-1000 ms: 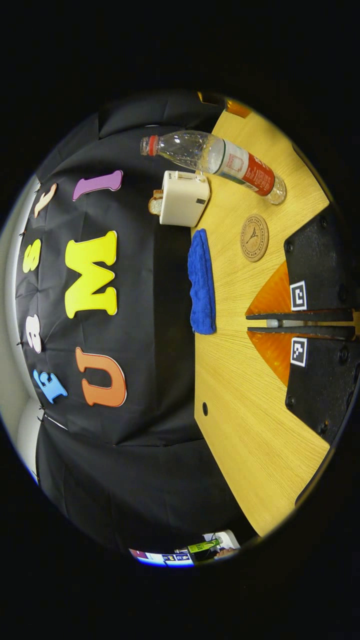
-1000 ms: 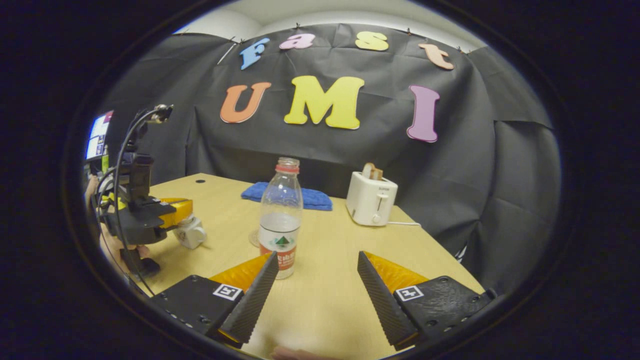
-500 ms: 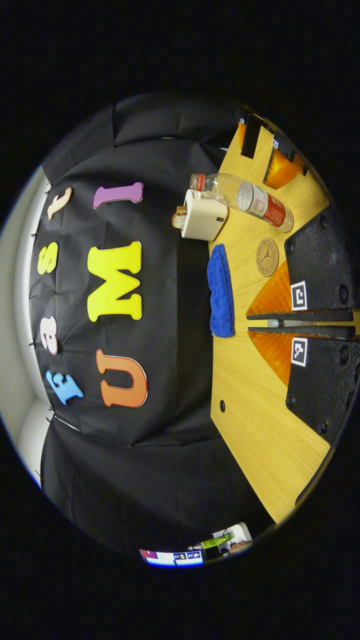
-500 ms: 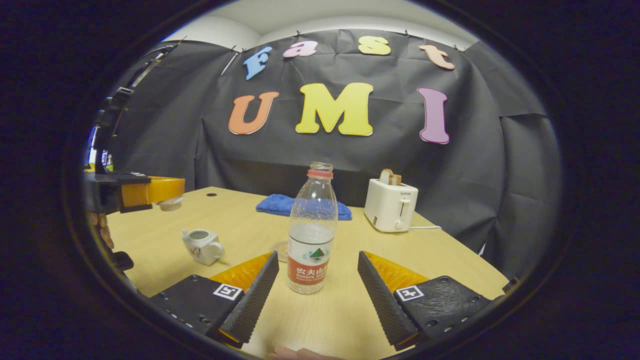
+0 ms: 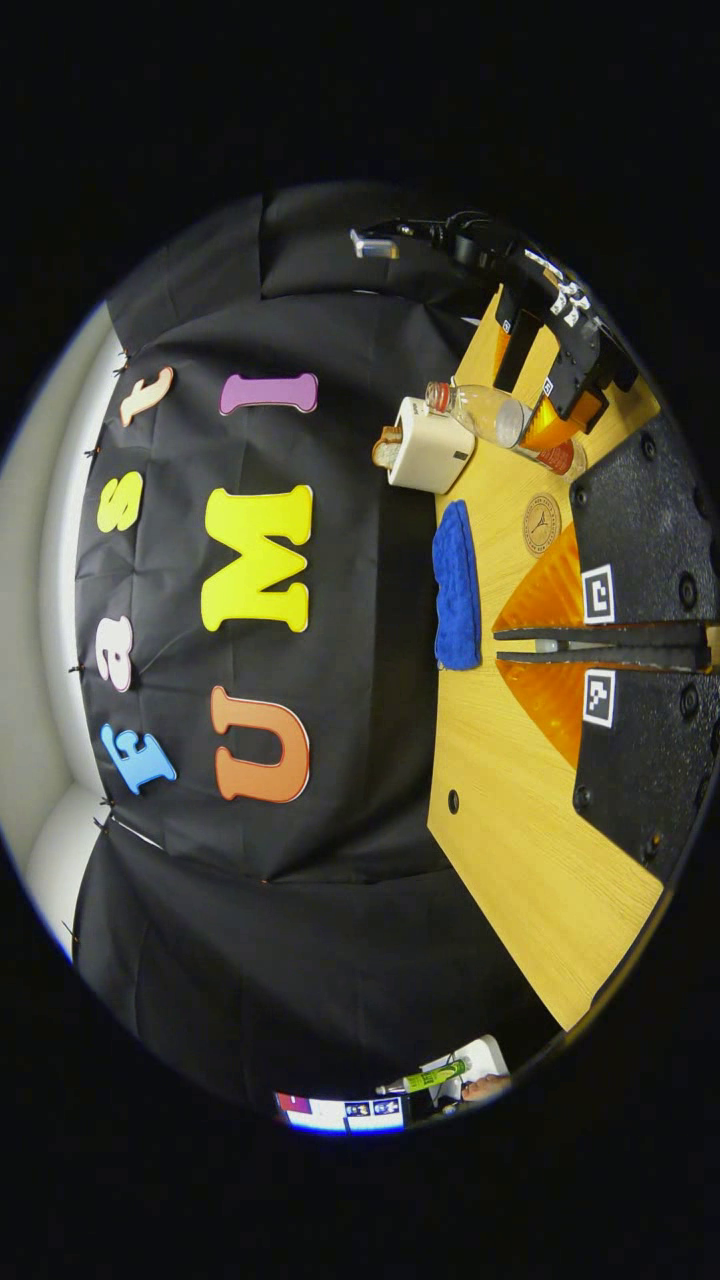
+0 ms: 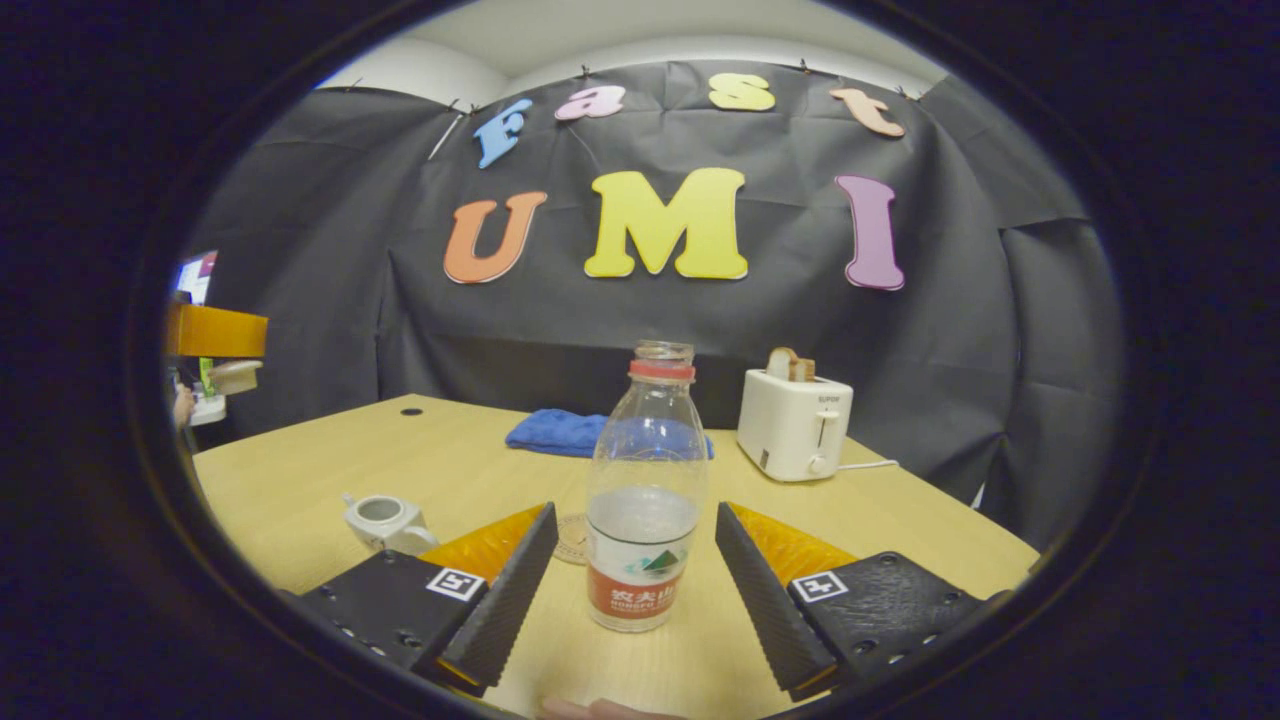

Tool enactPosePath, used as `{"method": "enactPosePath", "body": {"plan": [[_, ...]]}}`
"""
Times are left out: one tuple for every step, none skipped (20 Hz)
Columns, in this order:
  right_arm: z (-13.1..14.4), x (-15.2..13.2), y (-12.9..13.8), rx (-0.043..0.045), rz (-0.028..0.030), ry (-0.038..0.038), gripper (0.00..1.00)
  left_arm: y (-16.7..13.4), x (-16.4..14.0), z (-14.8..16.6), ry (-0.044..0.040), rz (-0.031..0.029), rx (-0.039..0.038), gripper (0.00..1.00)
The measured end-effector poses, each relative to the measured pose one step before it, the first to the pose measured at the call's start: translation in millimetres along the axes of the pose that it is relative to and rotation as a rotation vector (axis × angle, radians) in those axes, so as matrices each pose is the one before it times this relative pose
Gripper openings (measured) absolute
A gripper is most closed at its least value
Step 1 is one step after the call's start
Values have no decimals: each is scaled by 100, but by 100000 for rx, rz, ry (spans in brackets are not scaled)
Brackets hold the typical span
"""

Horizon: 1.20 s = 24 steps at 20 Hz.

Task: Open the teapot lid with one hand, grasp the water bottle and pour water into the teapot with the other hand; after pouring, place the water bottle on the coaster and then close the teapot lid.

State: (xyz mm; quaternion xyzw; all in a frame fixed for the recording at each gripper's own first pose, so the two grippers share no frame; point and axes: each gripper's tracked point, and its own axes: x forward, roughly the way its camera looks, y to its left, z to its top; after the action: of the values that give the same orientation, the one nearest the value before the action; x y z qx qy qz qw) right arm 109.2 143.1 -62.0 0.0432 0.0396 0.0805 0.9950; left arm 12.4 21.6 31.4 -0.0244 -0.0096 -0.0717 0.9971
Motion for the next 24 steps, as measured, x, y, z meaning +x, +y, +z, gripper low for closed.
{"method": "enactPosePath", "body": {"plan": [[-167,460,-5,935,-258,819,95,659,-137,143,26,1142,-82,3],[-114,528,184,809,235,970,98,646,46,-39,249,879,231,3],[-100,431,86,281,-668,623,95,391,60,98,36,551,-74,3],[173,319,-49,308,-781,-522,98,229,-7,-42,278,-303,-126,3],[199,272,35,376,-275,-477,95,-15,-140,13,393,-523,-19,3],[-29,340,7,46,-496,221,95,158,-45,94,-175,-43,-280,3],[-52,310,-95,-317,-1044,783,97,162,85,129,-98,-17,-350,3],[-90,374,-110,-354,-842,1226,97,60,-4,38,137,-373,-287,3],[90,35,-30,383,-567,457,94,101,-220,-56,117,-329,-365,3],[94,274,77,653,426,135,85,45,-150,197,-413,-528,-358,2],[49,-335,305,-459,616,743,77,-166,-210,41,111,-1409,664,3],[-23,-69,147,-1098,406,640,75,205,-270,183,-550,249,212,3],[189,-138,33,-1738,-395,177,75,547,-193,327,-516,553,255,3],[227,-331,-48,-2204,-985,-148,75,341,-141,319,-744,537,89,3],[264,-201,-133,-2714,-1303,34,75,214,-236,111,-303,113,-19,3],[129,-183,-106,-2858,-1504,799,75,132,-215,148,-245,45,137,3],[50,-79,-193,-3347,-1563,1516,74,319,-140,108,-495,573,619,3],[46,-54,-318,-3852,-2484,1405,75,486,-164,218,-622,1127,1272,3],[221,-141,-281,-4465,-2389,557,75,394,-180,329,-950,1018,1557,3],[214,-275,-170,-4714,-2041,25,75,308,-136,232,-827,641,767,3],[294,-212,-111,-5016,-1570,-562,75,160,-63,60,-171,270,21,3],[97,-135,32,-5502,-1552,-382,75,171,-123,54,-157,-154,-99,2],[172,-78,-17,-5715,-1656,-377,75,100,-9,-8,-26,-51,-453,2],[59,51,49,-5782,-1375,-394,75,152,77,8,262,-76,-331,2]]}}
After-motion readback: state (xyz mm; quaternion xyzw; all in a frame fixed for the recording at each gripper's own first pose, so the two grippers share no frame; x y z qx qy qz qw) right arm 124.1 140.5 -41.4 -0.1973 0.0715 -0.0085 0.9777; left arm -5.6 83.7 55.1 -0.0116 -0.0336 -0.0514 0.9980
